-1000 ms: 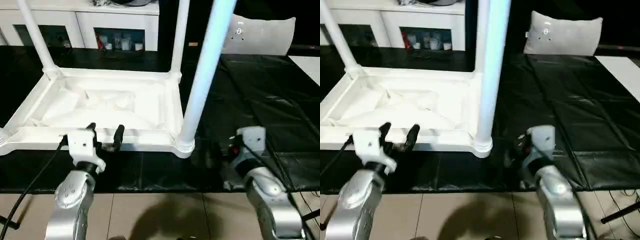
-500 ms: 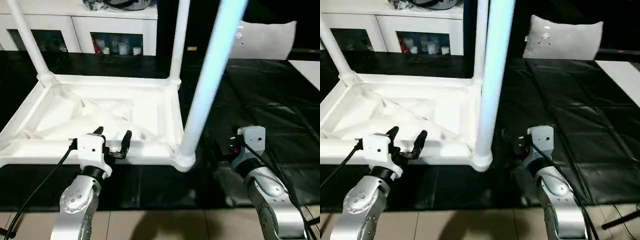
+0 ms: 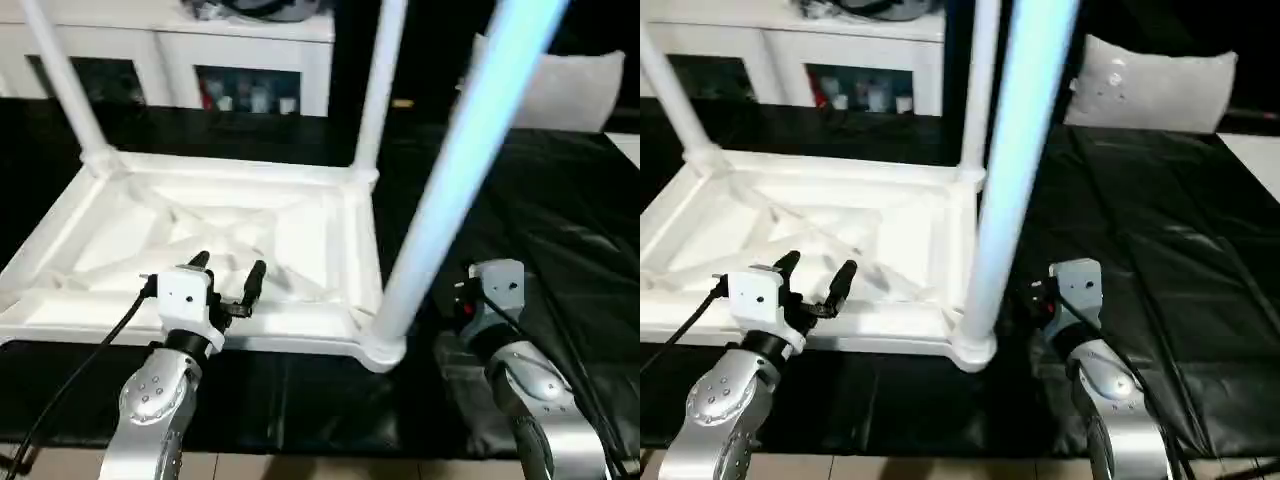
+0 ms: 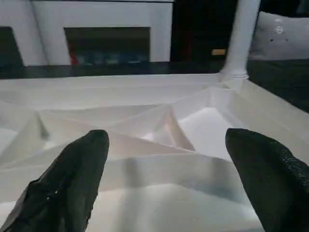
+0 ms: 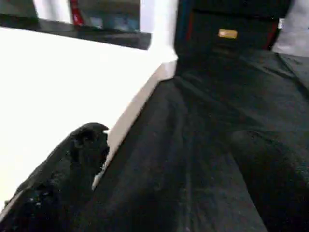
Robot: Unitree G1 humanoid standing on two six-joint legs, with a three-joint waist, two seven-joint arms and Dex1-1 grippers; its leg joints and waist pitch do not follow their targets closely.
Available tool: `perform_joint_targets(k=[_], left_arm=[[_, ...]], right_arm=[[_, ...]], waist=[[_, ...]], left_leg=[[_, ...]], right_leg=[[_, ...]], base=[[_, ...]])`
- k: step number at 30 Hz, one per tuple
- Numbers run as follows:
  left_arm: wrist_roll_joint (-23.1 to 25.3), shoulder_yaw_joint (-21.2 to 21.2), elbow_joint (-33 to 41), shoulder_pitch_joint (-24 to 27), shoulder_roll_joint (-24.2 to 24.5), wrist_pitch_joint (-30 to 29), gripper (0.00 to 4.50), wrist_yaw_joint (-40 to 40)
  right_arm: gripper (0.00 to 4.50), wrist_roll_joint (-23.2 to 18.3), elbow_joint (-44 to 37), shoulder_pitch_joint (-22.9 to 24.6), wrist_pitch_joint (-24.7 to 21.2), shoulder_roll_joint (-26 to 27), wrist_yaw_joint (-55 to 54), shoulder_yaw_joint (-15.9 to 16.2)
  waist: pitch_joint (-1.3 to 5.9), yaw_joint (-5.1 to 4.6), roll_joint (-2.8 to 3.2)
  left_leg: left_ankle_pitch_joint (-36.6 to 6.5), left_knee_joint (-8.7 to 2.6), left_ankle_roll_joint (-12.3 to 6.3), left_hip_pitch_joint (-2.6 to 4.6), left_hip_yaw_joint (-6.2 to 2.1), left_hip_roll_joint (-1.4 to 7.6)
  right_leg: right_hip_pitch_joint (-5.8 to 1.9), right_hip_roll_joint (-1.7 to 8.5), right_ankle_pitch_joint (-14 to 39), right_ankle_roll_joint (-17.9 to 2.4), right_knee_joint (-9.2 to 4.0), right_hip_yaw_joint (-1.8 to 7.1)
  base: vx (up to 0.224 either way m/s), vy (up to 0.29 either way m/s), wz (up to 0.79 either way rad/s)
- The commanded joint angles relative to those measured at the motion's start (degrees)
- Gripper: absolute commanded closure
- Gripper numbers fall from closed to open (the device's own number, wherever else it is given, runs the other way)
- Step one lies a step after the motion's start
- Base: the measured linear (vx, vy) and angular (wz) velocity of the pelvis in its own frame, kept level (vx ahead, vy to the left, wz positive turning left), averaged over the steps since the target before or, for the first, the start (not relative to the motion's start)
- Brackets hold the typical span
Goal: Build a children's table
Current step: Rotate table base
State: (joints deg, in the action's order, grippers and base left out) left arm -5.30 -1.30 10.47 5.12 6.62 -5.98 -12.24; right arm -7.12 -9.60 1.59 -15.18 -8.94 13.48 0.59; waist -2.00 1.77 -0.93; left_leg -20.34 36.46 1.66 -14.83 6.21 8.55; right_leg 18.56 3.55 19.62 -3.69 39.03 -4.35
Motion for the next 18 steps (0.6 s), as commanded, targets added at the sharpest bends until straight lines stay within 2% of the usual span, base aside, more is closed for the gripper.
perform_joint_targets(k=[1, 2, 3, 4, 5, 6, 7, 8, 9, 10, 11, 12, 13, 14, 15, 16, 17, 18], left_arm=[[0.0, 1.0, 0.8, -0.2, -0.1, -0.3, 0.10, -0.4], [-0.1, 1.0, 0.8, -0.2, 0.0, -0.4, 0.10, -0.5], [-0.2, 1.1, 0.8, -0.2, 0.1, -0.4, 0.10, -0.6], [-0.2, 1.1, 0.7, -0.3, 0.1, -0.4, 0.10, -0.7], [-0.2, 1.2, 0.5, -0.3, 0.2, -0.4, 0.10, -0.8], [-0.2, 1.2, 0.4, -0.4, 0.2, -0.4, 0.10, -0.8], [-0.2, 1.2, 0.4, -0.5, 0.3, -0.4, 0.10, -0.9], [-0.2, 1.3, 0.3, -0.5, 0.3, -0.4, 0.10, -1.0], [-0.3, 1.4, 0.3, -0.5, 0.4, -0.5, 0.10, -1.1], [-0.3, 1.4, 0.3, -0.5, 0.4, -0.5, 0.10, -1.1], [-0.3, 1.5, 0.2, -0.6, 0.5, -0.5, 0.10, -1.2], [-1.1, 1.6, -0.1, -0.9, 0.8, -0.7, 0.10, -2.3], [-1.7, 1.6, -0.2, -1.1, 0.9, -0.8, 0.10, -3.0], [-2.0, 1.7, -0.3, -1.3, 0.9, -0.9, 0.10, -3.4], [-2.3, 2.1, -0.5, -1.5, 1.5, -0.7, 0.10, -4.7], [-2.7, 2.8, -1.1, -2.1, 2.6, -0.1, 0.10, -6.9], [-3.2, 3.4, -1.6, -2.5, 3.5, 0.3, 0.10, -8.9], [-3.5, 3.8, -1.9, -2.8, 4.1, 0.6, 0.10, -10.1]], right_arm=[[0.00, 0.1, -0.5, 0.3, 0.3, -0.7, -0.4, -1.0], [0.00, 0.1, -0.6, 0.4, 0.3, -0.6, -0.4, -0.9], [0.00, 0.2, -0.7, 0.5, 0.3, -0.6, -0.4, -0.9], [0.00, 0.3, -0.7, 0.6, 0.4, -0.6, -0.4, -0.9], [0.00, 0.4, -0.8, 0.6, 0.4, -0.6, -0.4, -0.9], [0.00, 0.5, -0.8, 0.6, 0.4, -0.6, -0.4, -0.9], [0.00, 0.5, -0.7, 0.6, 0.5, -0.6, -0.5, -0.9], [0.00, 0.6, -0.6, 0.7, 0.6, -0.7, -0.5, -0.8], [0.00, 0.6, -0.6, 0.7, 0.6, -0.8, -0.5, -0.8], [0.00, 0.6, -0.6, 0.7, 0.6, -0.8, -0.5, -0.8], [0.00, 0.6, -0.6, 0.7, 0.6, -0.8, -0.5, -0.8], [0.00, 0.8, -0.7, 0.5, 0.6, -1.0, -0.6, -0.7], [0.00, 0.9, -0.7, 0.4, 0.5, -1.1, -0.6, -0.7], [0.00, 0.9, -0.7, 0.4, 0.5, -1.2, -0.6, -0.7], [0.00, 0.8, -0.5, 0.2, 0.5, -1.4, -0.5, -0.9], [0.00, 0.5, -0.3, -0.1, 0.6, -1.5, -0.2, -1.2], [0.00, 0.1, 0.0, -0.2, 1.2, -2.0, 0.5, -1.5], [0.00, -0.1, 0.1, -0.4, 1.6, -2.2, 1.0, -1.7]], waist=[[2.26, -1.03, 0.17], [2.73, 1.00, -1.94], [2.77, 2.89, -0.90], [2.29, 3.58, -1.10], [1.30, 3.63, 0.04], [1.19, 3.09, 1.55], [1.14, 2.75, 2.79], [0.10, 0.85, 4.16], [1.94, -0.80, 3.92], [1.94, -0.80, 3.92], [2.66, -1.55, 3.82], [2.60, -2.04, 2.70], [2.41, -2.11, 2.00], [1.78, -1.24, -0.25], [1.80, 0.89, -1.47], [1.84, 1.53, -1.08], [1.77, 1.67, -1.48], [2.25, 2.01, -0.08]], left_leg=[[16.9, -3.69, -22.98, 3.94, -3.68, 4.89], [11.3, 1.66, -19.77, -5.42, 0.69, -3.55], [7.4, 3.88, -16.34, -7.42, 0.11, -2.11], [6.2, 6.46, -8.35, -10.84, -0.86, -0.39], [9.5, 3.53, -3.08, -9.89, -0.89, 0.46], [12.0, -1.37, -2.90, -8.15, -0.25, 1.34], [10.6, -3.48, -3.23, -6.08, -0.11, 2.16], [-4.0, -7.17, -5.29, -3.62, -3.73, 5.27], [-9.0, -8.07, -12.40, 1.86, -8.40, 8.98], [-9.0, -8.07, -12.40, 1.86, -8.40, 8.98], [-2.4, -6.91, -24.67, 3.32, -9.60, 9.09], [2.4, -6.60, -28.64, 2.78, -8.91, 9.07], [3.3, -6.56, -28.44, 1.70, -7.77, 8.10], [-2.9, -4.70, -20.58, -3.08, -1.91, 2.48], [-1.1, 1.74, -13.75, -7.88, -0.27, -1.47], [3.2, 3.08, -10.98, -9.08, -1.30, -0.47], [10.1, 0.58, -6.09, -9.48, -1.81, 0.21], [15.5, -3.26, -3.52, -7.35, -1.24, 0.85]], right_leg=[[1.92, 3.93, -6.7, -6.3, -3.11, 2.72], [-8.56, 4.56, -13.0, -8.5, -6.42, 8.98], [-10.70, 9.08, -13.3, -12.3, -8.58, 11.91], [-11.74, 9.42, -20.2, -16.1, -8.30, 12.02], [-9.09, 6.78, -16.3, -15.9, -8.83, 7.34], [-7.85, 3.48, -4.6, -12.9, -9.57, 3.02], [-7.25, 2.76, 2.5, -10.5, -10.34, 1.22], [-4.18, -1.12, 9.9, -6.5, -6.52, -0.04], [-1.00, -0.14, 5.8, -3.8, -0.86, 0.80], [-1.00, -0.14, 5.8, -3.8, -0.86, 0.80], [2.87, 0.87, 1.5, 3.1, 2.02, 1.34], [4.44, 2.08, -1.2, 5.0, 2.38, 2.52], [4.20, 2.66, -3.2, 4.9, 1.23, 3.19], [0.50, 4.48, -6.6, 2.9, -6.12, 6.00], [-5.70, 9.43, 7.9, 2.1, -10.31, 10.89], [-6.61, 11.40, 11.0, 0.7, -10.88, 11.60], [-5.59, 8.17, 7.4, 0.4, -9.16, 9.26], [-3.49, 4.32, -2.5, 0.0, -7.57, 6.23]], base=[[0.000, 0.000, 0.00], [0.079, -0.005, 0.12], [0.079, -0.005, 0.12], [0.076, 0.007, 0.05], [0.000, 0.000, 0.00], [0.000, 0.000, 0.00], [0.033, 0.057, -0.09], [0.089, 0.064, -0.01], [0.089, 0.064, -0.01], [0.085, 0.008, 0.01], [0.061, -0.019, -0.01], [0.061, -0.019, -0.01], [0.000, 0.000, 0.00], [0.003, -0.085, 0.10], [0.003, -0.085, 0.10], [0.021, -0.089, -0.02], [0.036, -0.061, -0.13], [0.036, -0.061, -0.13]])
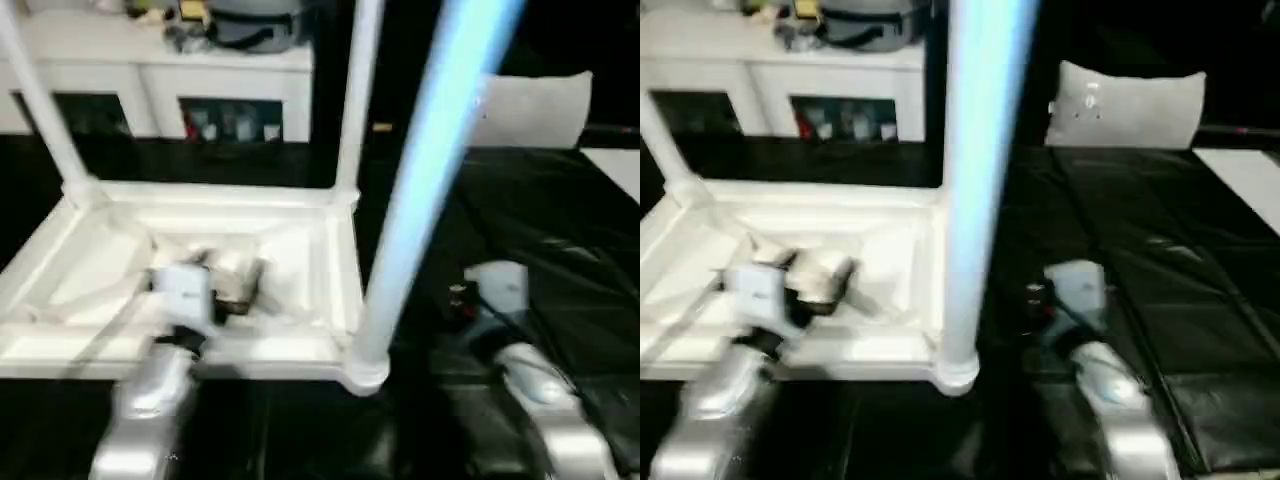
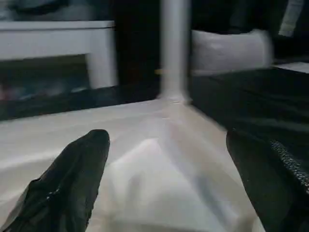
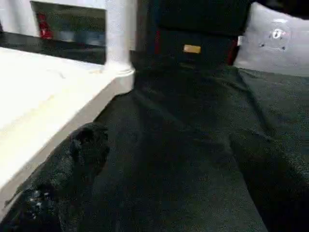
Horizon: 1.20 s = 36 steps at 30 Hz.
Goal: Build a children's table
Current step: Rotate table base
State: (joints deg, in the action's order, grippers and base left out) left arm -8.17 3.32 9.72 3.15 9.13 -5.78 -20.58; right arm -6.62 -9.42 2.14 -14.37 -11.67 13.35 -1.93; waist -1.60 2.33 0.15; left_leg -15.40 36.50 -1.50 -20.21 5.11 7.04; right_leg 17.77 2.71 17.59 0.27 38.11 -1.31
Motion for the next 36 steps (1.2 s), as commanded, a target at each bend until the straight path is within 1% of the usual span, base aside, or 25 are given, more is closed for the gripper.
perform_joint_targets(k=[1, 2, 3, 4, 5, 6, 7, 8, 9, 10, 11, 13, 14, 16, 17, 18, 20, 22, 23, 24, 25, 27, 31, 34, 36], left_arm=[[-1.8, -0.4, -1.6, -1.2, 2.9, 0.6, 0.10, -4.8], [-2.1, -0.3, -1.7, -1.3, 3.2, 0.7, 0.10, -5.6], [-4.9, 0.2, -1.6, -1.9, 5.8, -1.9, 0.10, -11.5], [-5.2, 0.2, -1.6, -2.0, 6.1, -2.3, 0.10, -12.3], [-5.8, 0.3, -1.6, -2.1, 6.7, -2.9, 0.10, -13.5], [-6.3, 0.7, -1.6, -2.5, 8.0, -3.6, 0.10, -15.7], [-6.5, 1.4, -1.8, -2.9, 9.1, -4.4, 0.10, -17.5], [-7.1, 2.9, -1.9, -4.2, 12.0, -7.2, 0.10, -21.8], [-7.1, 2.9, -1.9, -4.2, 12.0, -7.2, 0.10, -21.8], [-7.5, 3.4, -2.0, -4.5, 13.0, -7.9, 0.10, -23.1], [-8.1, 4.1, -2.2, -5.3, 14.4, -8.7, 0.10, -25.4], [-9.2, 5.4, -2.8, -6.8, 17.0, -9.2, 0.10, -30.1], [-9.7, 6.1, -3.1, -7.6, 18.3, -9.6, 0.37, -32.8], [-10.4, 7.5, -4.3, -10.0, 20.6, -10.7, 0.47, -38.2], [-10.4, 8.8, -5.3, -12.1, 21.7, -10.7, 0.47, -41.9], [-10.4, 8.8, -5.3, -12.1, 21.7, -10.7, 0.52, -41.9], [-9.8, 10.4, -5.9, -13.8, 22.7, -11.0, 0.77, -44.4], [-7.7, 13.2, -7.2, -15.5, 23.6, -10.8, 0.88, -46.9], [-7.1, 13.9, -7.6, -15.9, 23.9, -10.5, 0.90, -47.3], [-6.8, 14.3, -7.9, -16.1, 24.0, -10.2, 1.02, -47.6], [-5.9, 15.3, -9.3, -17.1, 23.9, -9.7, 1.16, -47.7], [-5.0, 15.9, -10.5, -17.7, 23.7, -8.9, 1.26, -47.6], [-4.6, 16.5, -12.9, -19.1, 22.6, -8.5, 1.56, -48.4], [-3.9, 17.0, -15.6, -20.4, 21.7, -7.2, 1.76, -48.7], [-3.9, 17.1, -16.3, -20.8, 21.5, -6.9, 1.99, -48.7]], right_arm=[[0.00, -1.1, 0.4, -1.1, 1.5, -0.3, 2.5, 0.4], [0.00, -1.2, 0.5, -1.1, 1.7, -0.5, 2.9, 0.3], [0.00, -2.6, 0.8, -1.3, 1.4, -2.6, 6.0, 0.0], [0.00, -2.7, 0.9, -1.4, 1.3, -2.8, 6.3, -0.1], [0.00, -3.0, 1.0, -1.4, 1.2, -3.2, 6.8, -0.1], [0.00, -3.5, 1.3, -1.7, 1.3, -4.0, 7.7, -0.5], [0.00, -3.9, 1.8, -1.9, 1.5, -4.9, 8.8, -1.0], [0.00, -4.4, 3.2, -2.6, 2.8, -7.6, 12.1, -1.5], [0.00, -4.4, 3.2, -2.6, 2.8, -7.6, 12.1, -1.5], [0.00, -4.4, 3.6, -2.9, 3.4, -8.5, 13.3, -1.5], [0.00, -4.3, 3.8, -3.0, 3.4, -9.8, 14.9, -1.3], [0.00, -5.2, 3.6, -2.9, 3.0, -11.9, 18.8, -0.9], [0.00, -5.9, 3.6, -2.9, 2.9, -13.1, 21.0, -0.6], [0.00, -6.3, 3.9, -2.8, 3.9, -15.2, 24.5, 0.2], [0.00, -6.9, 4.3, -2.8, 4.5, -16.6, 26.8, 0.8], [0.00, -6.9, 4.3, -2.8, 4.5, -16.6, 26.8, 0.8], [0.00, -8.0, 3.9, -2.2, 4.4, -17.9, 29.6, 1.4], [0.00, -10.3, 1.4, -0.9, 2.6, -19.8, 33.9, 2.2], [0.00, -11.0, 0.6, -0.5, 1.9, -20.4, 35.2, 2.4], [0.00, -11.3, 0.2, -0.3, 1.6, -20.6, 35.8, 2.4], [0.00, -12.5, -1.2, 0.2, 0.6, -22.2, 38.2, 2.5], [0.00, -13.3, -2.5, 0.8, -0.3, -23.7, 40.1, 2.6], [0.00, -13.6, -3.8, 2.0, -1.0, -27.9, 44.0, 2.6], [0.00, -15.2, -5.2, 2.9, -2.4, -31.0, 47.4, 2.2], [0.00, -15.4, -5.5, 2.9, -2.7, -31.5, 47.9, 2.1]], waist=[[1.52, 1.32, -0.19], [1.88, 1.44, 0.75], [1.90, 1.33, 0.77], [2.73, 1.46, 1.06], [2.85, 1.42, 1.64], [2.81, 1.29, 1.47], [2.99, 1.39, 1.94], [2.65, 1.28, 1.85], [2.43, 1.36, 1.94], [1.95, 1.25, 1.80], [1.53, 1.18, 1.64], [1.24, 1.14, 1.55], [1.31, 1.26, 1.61], [1.17, 1.20, 1.70], [1.18, 1.20, 1.77], [1.19, 1.25, 1.81], [1.33, 1.27, 1.77], [1.51, 1.33, 2.09], [1.65, 1.34, 1.97], [1.66, 1.30, 1.89], [1.74, 1.32, 2.04], [1.81, 1.42, 1.94], [1.49, 1.59, 1.72], [1.37, 1.72, 1.92], [1.26, 1.66, 1.80]], left_leg=[[8.9, -4.21, -0.41, -1.46, -0.31, 3.05], [6.7, -4.77, 0.20, -1.18, -0.33, 3.86], [5.1, -4.75, 0.55, -0.40, -0.22, 4.29], [7.7, -4.72, 0.99, -0.44, -0.63, 4.65], [8.8, -4.52, 1.53, 0.15, -0.83, 5.07], [8.2, -4.65, 1.54, 0.06, -0.88, 5.13], [6.7, -4.71, 1.85, -0.06, -0.93, 5.06], [2.9, -5.21, 2.13, -0.19, -0.79, 5.05], [0.5, -5.38, 2.39, -0.19, -0.65, 5.01], [-4.5, -5.83, 2.67, -0.18, -0.39, 5.03], [-9.4, -6.33, 2.84, -0.13, -0.05, 5.12], [-11.9, -6.49, 2.54, -0.01, 0.46, 5.12], [-12.0, -6.49, 2.44, 0.02, 0.59, 5.18], [-11.4, -6.56, 2.37, -0.04, 1.13, 5.29], [-11.3, -6.62, 2.41, -0.07, 1.17, 5.37], [-11.4, -6.62, 2.39, -0.03, 1.21, 5.36], [-10.3, -6.63, 2.06, -0.20, 1.28, 5.51], [-9.2, -6.50, 1.39, -0.21, 1.37, 5.56], [-8.3, -6.42, 0.58, -0.34, 1.34, 5.64], [-7.1, -6.35, -0.05, -0.53, 1.43, 5.62], [-6.8, -6.33, -0.25, -0.56, 1.45, 5.63], [-6.3, -6.17, -0.79, -0.49, 1.54, 5.70], [-8.2, -6.28, -0.68, -0.48, 1.72, 5.81], [-9.7, -6.41, -0.13, -0.43, 1.66, 5.94], [-10.4, -6.54, 0.30, -0.46, 1.67, 6.02]], right_leg=[[-1.91, 4.76, -2.8, -4.3, -6.36, 2.69], [-1.48, 4.27, -8.4, -4.5, -5.51, 2.17], [-0.79, 3.96, -10.4, -5.2, -5.31, 2.36], [-1.31, 4.21, -17.6, -6.7, -4.16, 2.23], [-0.53, 3.88, -22.5, -8.2, -3.81, 1.87], [-0.61, 3.90, -23.2, -8.9, -3.82, 1.72], [-0.65, 4.13, -23.0, -9.8, -3.89, 1.54], [-0.68, 4.23, -20.2, -10.5, -4.23, 1.44], [-0.60, 4.42, -18.0, -10.9, -4.45, 1.52], [-0.53, 4.74, -12.7, -11.8, -4.94, 1.67], [-0.51, 5.09, -4.9, -12.7, -5.61, 1.93], [-0.20, 5.29, 1.6, -13.0, -6.23, 2.21], [-0.23, 5.41, 3.2, -12.9, -6.28, 2.25], [0.25, 5.39, 6.0, -12.8, -6.50, 2.29], [0.30, 5.42, 6.3, -12.8, -6.53, 2.26], [0.38, 5.43, 6.7, -12.8, -6.60, 2.27], [0.36, 5.41, 4.3, -13.3, -6.36, 2.20], [0.34, 5.44, 1.7, -13.7, -6.21, 2.15], [0.09, 5.44, -0.4, -13.6, -6.06, 2.16], [0.16, 5.54, -2.1, -13.8, -5.93, 2.09], [0.12, 5.55, -2.5, -13.9, -5.87, 2.05], [0.11, 5.58, -3.7, -14.4, -5.87, 2.02], [0.21, 5.85, 0.4, -14.6, -6.35, 2.12], [0.26, 5.94, 3.5, -14.5, -6.60, 2.23], [0.37, 6.01, 5.4, -14.2, -6.77, 2.29]], base=[[0.000, 0.000, 0.00], [0.000, 0.000, 0.00], [0.000, 0.000, 0.00], [0.000, 0.000, 0.00], [0.000, 0.000, 0.00], [0.000, 0.000, 0.00], [0.000, 0.000, 0.00], [0.000, 0.000, 0.00], [0.000, 0.000, 0.00], [0.000, 0.000, 0.00], [-0.052, 0.018, 0.01], [-0.053, 0.012, 0.01], [0.000, 0.000, 0.00], [0.000, 0.000, 0.00], [0.000, 0.000, 0.00], [0.000, 0.000, 0.00], [0.000, 0.000, 0.00], [0.000, 0.000, 0.00], [0.000, 0.000, 0.00], [0.000, 0.000, 0.00], [0.000, 0.000, 0.00], [0.000, 0.000, 0.00], [0.000, 0.000, 0.00], [0.000, 0.000, 0.00], [0.000, 0.000, 0.00]])
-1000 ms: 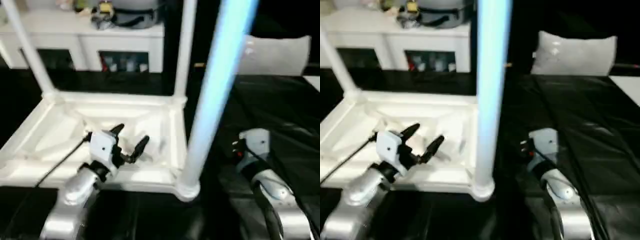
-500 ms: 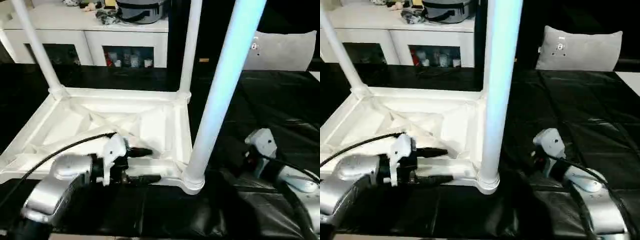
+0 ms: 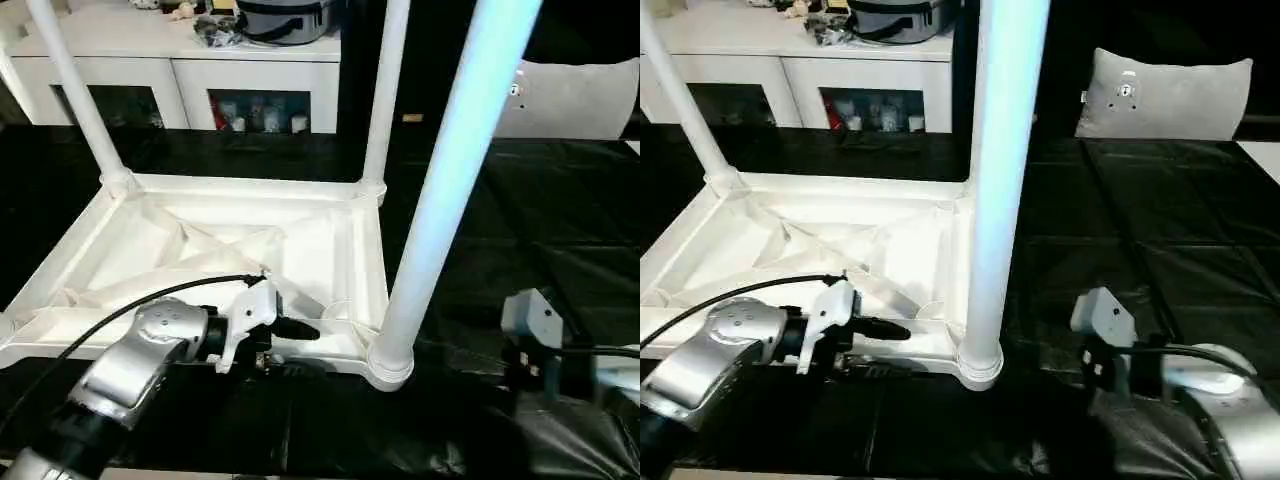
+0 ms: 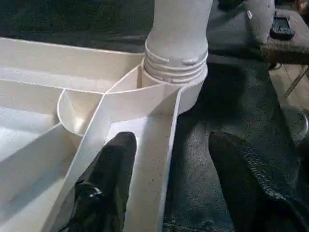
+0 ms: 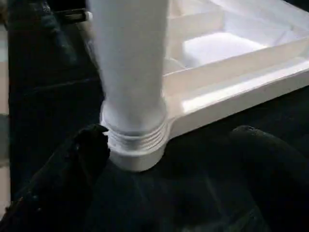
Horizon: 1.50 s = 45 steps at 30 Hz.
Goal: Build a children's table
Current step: Rotate table base, then rotate leg to tighten
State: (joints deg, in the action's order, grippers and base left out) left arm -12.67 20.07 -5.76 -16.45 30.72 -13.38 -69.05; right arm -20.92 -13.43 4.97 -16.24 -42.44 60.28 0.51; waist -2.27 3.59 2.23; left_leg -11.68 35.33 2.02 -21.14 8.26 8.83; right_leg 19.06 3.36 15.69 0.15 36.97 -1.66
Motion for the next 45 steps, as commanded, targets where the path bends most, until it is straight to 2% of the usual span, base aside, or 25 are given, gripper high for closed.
perform_joint_targets(k=[1, 3, 13, 14, 15, 16, 17, 20, 22, 24, 29, 32, 37, 40, 41, 42, 44, 45], left_arm=[[0.7, 0.4, -1.7, -1.7, -0.3, 1.0, 1.99, -0.3], [1.2, 0.6, -3.5, -3.1, -0.7, 1.6, 2.20, -0.5], [3.3, 0.9, -9.2, -5.3, -1.2, 5.0, 3.12, -1.3], [3.4, 0.9, -10.1, -5.6, -1.2, 5.7, 3.27, -1.5], [3.4, 0.9, -10.1, -5.6, -1.2, 5.7, 3.27, -1.5], [3.5, 1.0, -10.8, -5.8, -1.1, 6.0, 3.45, -1.9], [3.6, 1.0, -11.2, -5.9, -1.0, 6.2, 3.45, -2.2], [4.1, 1.2, -12.1, -6.3, -1.0, 6.7, 3.77, -2.8], [4.2, 1.2, -12.7, -6.6, -1.0, 6.9, 3.83, -3.2], [4.2, 1.2, -13.1, -6.7, -1.0, 6.9, 4.11, -3.6], [5.0, 2.3, -14.4, -7.0, -1.1, 6.0, 4.47, -4.4], [7.2, 3.1, -15.5, -7.4, -1.0, 4.3, 4.47, -3.0], [9.2, 2.3, -18.5, -9.0, -2.8, -0.7, 4.47, 2.7], [9.1, 0.2, -20.1, -10.2, -5.2, -4.5, 4.47, 8.5], [9.0, -0.2, -20.2, -10.4, -5.8, -5.4, 4.47, 9.7], [9.1, -0.4, -20.2, -10.5, -6.1, -5.6, 4.47, 10.2], [8.8, -1.2, -19.6, -10.7, -7.3, -6.7, 4.47, 11.6], [8.9, -1.8, -19.2, -10.9, -8.0, -7.9, 4.47, 13.1]], right_arm=[[0.00, -1.2, -1.7, -0.1, -1.2, -1.2, 1.2, -0.5], [0.00, -1.7, -2.2, -0.5, -1.8, -1.9, 1.6, -1.1], [0.00, -2.2, -3.8, -0.2, -2.5, -2.2, 1.4, -0.8], [0.00, -2.1, -3.9, -0.2, -2.6, -2.1, 1.2, -0.5], [0.00, -2.1, -3.9, -0.2, -2.6, -2.1, 1.2, -0.5], [0.00, -2.1, -3.9, -0.4, -2.7, -1.8, 1.0, -0.3], [0.00, -2.3, -3.9, -0.5, -2.7, -1.6, 0.9, -0.2], [0.00, -2.7, -3.9, -0.7, -2.8, -1.3, 1.0, 0.1], [0.00, -2.7, -3.8, -1.0, -3.0, -1.1, 1.0, 0.3], [0.00, -2.7, -3.7, -1.2, -3.0, -1.0, 1.0, 0.5], [0.00, -2.5, -2.9, -2.2, -2.8, -0.4, 1.2, 1.1], [0.00, -2.3, -2.4, -2.8, -2.6, -0.1, 1.3, 1.3], [0.00, -1.6, -0.9, -4.1, -1.9, 0.7, 0.2, 0.9], [0.00, 0.0, 1.2, -6.0, -1.3, 1.9, -2.3, 0.8], [0.00, 0.4, 1.8, -6.5, -1.1, 2.2, -2.8, 0.8], [0.00, 0.6, 2.2, -6.8, -1.1, 2.3, -2.9, 0.8], [0.00, 1.2, 4.0, -8.3, -0.8, 2.6, -3.4, 0.9], [0.00, 1.6, 5.0, -9.2, -0.5, 2.8, -3.6, 0.9]], waist=[[1.97, 0.39, 0.00], [1.96, 0.37, 0.00], [2.22, 0.60, 0.19], [2.16, 0.59, 0.32], [2.14, 0.63, 0.21], [2.10, 0.68, 0.42], [2.03, 0.67, 0.30], [1.95, 0.79, 0.37], [1.95, 0.81, 0.42], [2.09, 0.81, 0.63], [2.46, 0.97, 0.57], [2.50, 1.10, 0.36], [2.42, 1.36, 0.36], [2.24, 1.40, 0.03], [2.15, 1.54, 0.14], [2.06, 1.49, -0.24], [2.06, 1.43, -0.23], [2.13, 1.36, -0.39]], left_leg=[[-14.2, -5.37, -3.12, 0.48, -1.50, 4.21], [-14.3, -5.31, -3.00, 0.66, -1.44, 4.18], [-11.2, -5.25, -4.19, 0.46, -1.42, 4.38], [-11.5, -5.27, -4.18, 0.47, -1.39, 4.36], [-11.5, -5.29, -4.15, 0.45, -1.38, 4.36], [-11.6, -5.31, -4.13, 0.44, -1.41, 4.36], [-12.1, -5.34, -3.94, 0.46, -1.35, 4.37], [-11.9, -5.40, -3.79, 0.51, -1.31, 4.39], [-11.6, -5.42, -3.76, 0.49, -1.32, 4.40], [-11.0, -5.43, -3.82, 0.50, -1.37, 4.48], [-7.9, -5.18, -5.27, 0.56, -1.27, 4.53], [-6.4, -4.99, -6.09, 0.44, -1.12, 4.40], [-7.0, -4.93, -5.38, 0.50, -0.98, 4.25], [-8.6, -5.22, -4.50, 0.68, -0.87, 4.42], [-9.4, -5.25, -4.18, 0.81, -0.80, 4.40], [-9.6, -5.44, -3.91, 0.63, -0.77, 4.43], [-9.5, -5.45, -3.63, 0.57, -0.75, 4.35], [-8.8, -5.43, -3.71, 0.34, -0.76, 4.34]], right_leg=[[-0.88, 5.36, 7.5, -14.2, -5.60, 2.63], [-0.76, 5.22, 7.2, -14.4, -5.73, 2.66], [-0.94, 5.37, 1.7, -15.3, -5.37, 2.51], [-0.92, 5.37, 1.7, -15.3, -5.46, 2.51], [-0.99, 5.41, 1.9, -15.3, -5.45, 2.53], [-0.97, 5.49, 2.3, -15.3, -5.49, 2.54], [-0.95, 5.48, 3.5, -15.3, -5.61, 2.56], [-0.88, 5.48, 4.8, -15.1, -5.75, 2.65], [-0.87, 5.51, 4.8, -14.9, -5.73, 2.63], [-0.89, 5.49, 3.6, -14.9, -5.60, 2.59], [-0.95, 5.44, -3.1, -15.8, -5.08, 2.39], [-1.12, 5.44, -5.2, -15.8, -4.96, 2.33], [-1.06, 5.57, -1.2, -15.2, -5.27, 2.33], [-0.86, 5.46, 1.8, -15.6, -5.60, 2.29], [-0.74, 5.57, 3.7, -15.3, -5.80, 2.41], [-0.84, 5.54, 5.2, -14.7, -5.94, 2.43], [-0.77, 5.58, 6.3, -14.4, -5.95, 2.32], [-0.97, 5.60, 5.8, -14.0, -5.84, 2.34]], base=[[0.000, 0.000, 0.00], [0.000, 0.000, 0.00], [0.000, 0.000, 0.00], [0.000, 0.000, 0.00], [0.000, 0.000, 0.00], [0.000, 0.000, 0.00], [0.000, 0.000, 0.00], [0.000, 0.000, 0.00], [0.000, 0.000, 0.00], [0.000, 0.000, 0.00], [0.000, 0.000, 0.00], [0.000, 0.000, 0.00], [0.000, 0.000, 0.00], [0.000, 0.000, 0.00], [0.000, 0.000, 0.00], [0.000, 0.000, 0.00], [0.000, 0.000, 0.00], [0.000, 0.000, 0.00]])
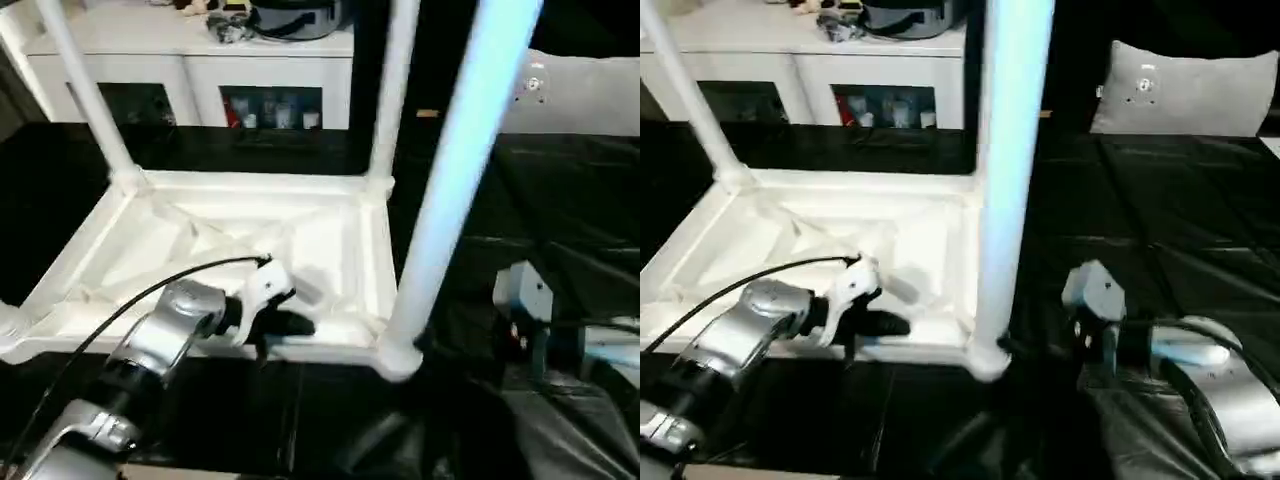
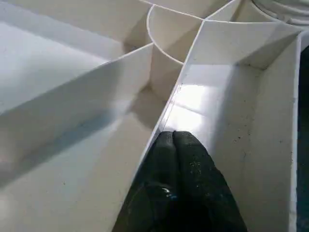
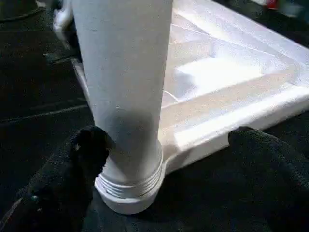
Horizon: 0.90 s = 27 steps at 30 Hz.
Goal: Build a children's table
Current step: Rotate leg to tighten
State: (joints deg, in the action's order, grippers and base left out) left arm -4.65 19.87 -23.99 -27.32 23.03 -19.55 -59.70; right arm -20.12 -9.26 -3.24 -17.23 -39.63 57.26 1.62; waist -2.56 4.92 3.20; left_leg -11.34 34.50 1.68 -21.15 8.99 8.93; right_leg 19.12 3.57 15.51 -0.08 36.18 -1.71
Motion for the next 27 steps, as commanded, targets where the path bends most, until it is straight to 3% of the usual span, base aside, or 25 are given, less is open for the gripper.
perform_joint_targets(k=[1, 8, 10, 12, 17, 23, 27], left_arm=[[0.9, -1.7, -1.0, -0.2, -0.7, -1.8, 4.47, 4.2], [1.1, -3.1, -0.7, -1.0, -2.7, -2.9, 4.47, 8.4], [1.1, -3.1, -0.6, -1.0, -2.8, -2.5, 4.47, 8.3], [1.1, -3.4, -0.5, -1.2, -3.2, -2.5, 4.47, 8.7], [0.3, -3.1, -0.8, -2.4, -3.4, 3.6, 4.47, 5.2], [0.0, -0.9, 1.5, -0.8, -1.0, 4.3, 4.47, -1.2], [1.1, -0.2, 0.5, -0.8, -0.1, 8.8, 4.47, -2.6]], right_arm=[[0.00, 0.9, 1.4, -1.4, 0.6, 0.1, -0.8, -0.2], [0.00, 2.9, 6.7, -5.7, 2.2, 2.7, -3.8, 0.1], [0.00, 3.1, 7.1, -6.0, 2.4, 2.9, -3.7, 0.4], [0.00, 3.4, 7.9, -6.6, 2.8, 3.1, -3.8, 0.7], [0.00, 4.4, 11.0, -9.3, 4.2, 4.1, -4.2, 1.2], [0.00, 4.6, 11.7, -9.9, 5.6, 4.3, -2.4, 1.9], [0.00, 4.4, 12.0, -9.8, 6.3, 4.0, -1.2, 2.2]], waist=[[2.45, 0.01, -1.47], [3.08, -0.06, -1.73], [3.53, 0.03, -1.79], [3.48, 0.08, -1.82], [3.26, 0.11, -1.75], [3.44, 0.32, -1.50], [3.36, 0.39, -1.22]], left_leg=[[-8.7, -4.59, -3.57, 0.32, -1.47, 4.20], [-2.9, -3.73, -6.50, 0.02, -1.25, 3.97], [0.7, -3.24, -8.17, -0.22, -1.20, 3.87], [1.3, -3.07, -9.31, -0.39, -1.14, 3.82], [-0.9, -3.23, -8.99, -0.38, -1.15, 3.96], [-0.2, -3.12, -8.95, -0.16, -1.10, 4.19], [-1.5, -3.21, -8.47, -0.14, -1.14, 4.27]], right_leg=[[-1.02, 5.35, 5.5, -13.7, -5.04, 2.32], [-0.96, 5.18, -4.4, -14.4, -4.09, 2.16], [-1.02, 4.93, -10.4, -14.9, -3.34, 2.06], [-0.93, 4.96, -12.6, -15.1, -3.19, 1.97], [-0.86, 5.08, -8.6, -15.5, -3.60, 1.86], [-0.77, 5.07, -11.9, -16.3, -3.07, 1.91], [-0.89, 5.14, -10.6, -16.3, -3.24, 1.89]], base=[[0.000, 0.000, 0.00], [0.000, 0.000, 0.00], [0.000, 0.000, 0.00], [0.000, 0.000, 0.00], [0.000, 0.000, 0.00], [0.000, 0.000, 0.00], [0.000, 0.000, 0.00]])
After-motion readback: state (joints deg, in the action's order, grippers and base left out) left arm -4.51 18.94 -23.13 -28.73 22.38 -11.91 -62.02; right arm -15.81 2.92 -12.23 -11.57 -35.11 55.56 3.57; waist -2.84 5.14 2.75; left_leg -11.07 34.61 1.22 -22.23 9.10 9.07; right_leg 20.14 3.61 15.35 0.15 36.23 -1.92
